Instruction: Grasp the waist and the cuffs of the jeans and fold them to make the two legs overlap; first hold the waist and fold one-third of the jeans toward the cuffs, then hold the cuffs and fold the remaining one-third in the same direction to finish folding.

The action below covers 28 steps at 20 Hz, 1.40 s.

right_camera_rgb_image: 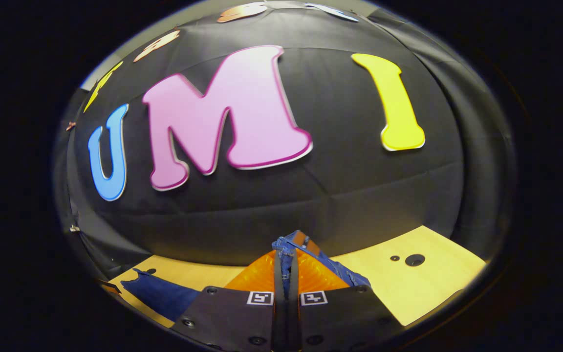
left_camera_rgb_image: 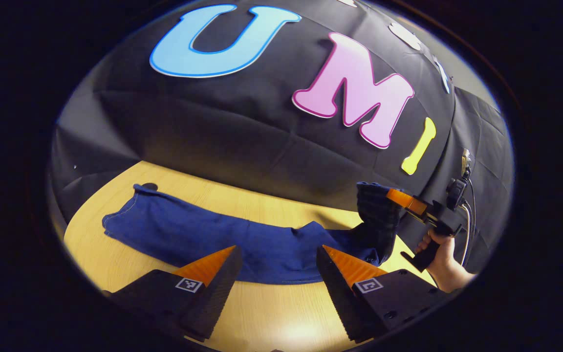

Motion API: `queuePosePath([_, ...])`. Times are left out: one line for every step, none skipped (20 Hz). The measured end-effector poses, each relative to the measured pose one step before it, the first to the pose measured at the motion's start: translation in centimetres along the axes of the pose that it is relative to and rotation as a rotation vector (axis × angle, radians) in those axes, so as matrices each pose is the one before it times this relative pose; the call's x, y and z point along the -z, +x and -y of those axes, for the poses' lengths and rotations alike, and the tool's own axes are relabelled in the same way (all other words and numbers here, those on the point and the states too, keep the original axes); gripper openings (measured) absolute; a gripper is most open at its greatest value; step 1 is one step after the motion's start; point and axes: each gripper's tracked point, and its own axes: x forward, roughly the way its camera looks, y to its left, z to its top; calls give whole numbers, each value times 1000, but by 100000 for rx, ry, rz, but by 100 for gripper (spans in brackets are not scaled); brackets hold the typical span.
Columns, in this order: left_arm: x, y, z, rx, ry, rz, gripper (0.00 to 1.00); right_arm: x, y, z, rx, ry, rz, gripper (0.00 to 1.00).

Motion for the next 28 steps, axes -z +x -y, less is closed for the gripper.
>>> queuePosePath([241, -545, -780, -290, -1067, 448, 97, 1509, 659, 338, -2120, -3248, -805, 5])
queuePosePath([245, -185, -562, -534, -1338, 271, 97, 319, -543, 350, -769, -2882, -3385, 5])
queuePosePath([332, -233, -641, -235, -2235, -517, 97, 683, -1238, 340, -2617, 2270, -6670, 5])
queuePosePath([564, -377, -500, 727, -2392, 108, 97, 513, -802, 386, -2319, 1162, -4382, 5])
queuePosePath([279, -245, -356, 595, -1680, 433, 97, 184, 211, 38, -1644, -2641, -1050, 5])
queuePosePath([500, -252, -517, -332, -717, 68, 97, -1418, -763, -120, -2256, -2551, 522, 5])
queuePosePath([416, -12, -413, -780, 183, -608, 100, -849, -350, -129, -2373, -154, 1054, 5])
queuePosePath([310, -134, -509, -920, 369, -386, 97, 1228, 962, -387, -2508, 643, 2045, 5])
queuePosePath([225, -297, -558, -305, 177, -47, 97, -906, -381, -123, -2397, 1852, 1601, 5])
queuePosePath([233, -206, -423, -243, -239, 92, 97, -563, -710, 173, -1958, 1966, 874, 5])
queuePosePath([154, -31, -509, -279, -504, 81, 92, -174, -277, 232, -1396, 1573, 232, 5])
queuePosePath([79, 129, -315, -618, -501, 327, 97, 204, 22, -438, -1255, -182, -227, 5])
queuePosePath([-147, 288, -501, -920, -1002, 568, 97, 834, 21, 183, 122, 823, -3355, 5])
queuePosePath([-50, 301, -473, -469, -1385, 502, 97, 1347, 438, -468, -1035, 1514, -3980, 5])
queuePosePath([-109, 255, -489, -564, -1298, 537, 97, 1314, 244, -176, -362, 1837, -4072, 5])
queuePosePath([6, 214, -539, -880, -1052, 389, 97, 1798, -85, -154, -1568, 3238, -4959, 5])
queuePosePath([-121, 94, -486, -919, -384, 388, 97, 1528, -112, -930, -4591, 5979, -5585, 6])
queuePosePath([-135, 236, -731, -1454, 141, 612, 97, 1734, -483, -1519, -4772, 6085, -5835, 35])
queuePosePath([-347, 88, -841, -1820, 599, 677, 92, 1896, 1, -387, -862, 2535, -5324, 64])
queuePosePath([-486, 242, -1192, -3183, 859, 1102, 97, 737, -402, 303, 992, -2523, -1451, 94])
queuePosePath([-858, 172, -1452, -3597, 1544, 1937, 97, -429, -410, 121, 1684, -4264, 2943, 95])
queuePosePath([-1141, 269, -1923, -4246, 1781, 2850, 97, -712, -622, 116, 2596, -4537, 3698, 96])
queuePosePath([-1278, 620, -2165, -4413, 1630, 2861, 97, -994, -574, 179, 1925, -4253, 2973, 97])
queuePosePath([-1061, 845, -2396, -4851, 1504, 1899, 96, -980, -925, 121, 1496, -2555, 2266, 97])
queuePosePath([-938, 912, -2566, -5285, 1291, 1484, 96, -776, -719, 173, 844, -727, 1327, 97])
queuePosePath([-805, 1224, -2432, -5143, 1766, 553, 96, -569, -642, 529, 1327, -281, 1534, 97])
queuePosePath([-622, 1477, -2480, -4753, 2733, -66, 97, -392, -570, 735, 1743, -404, 892, 97])
queuePosePath([-144, 1773, -2118, -4142, 4085, -690, 97, -291, -503, 829, 2320, -336, 528, 97])
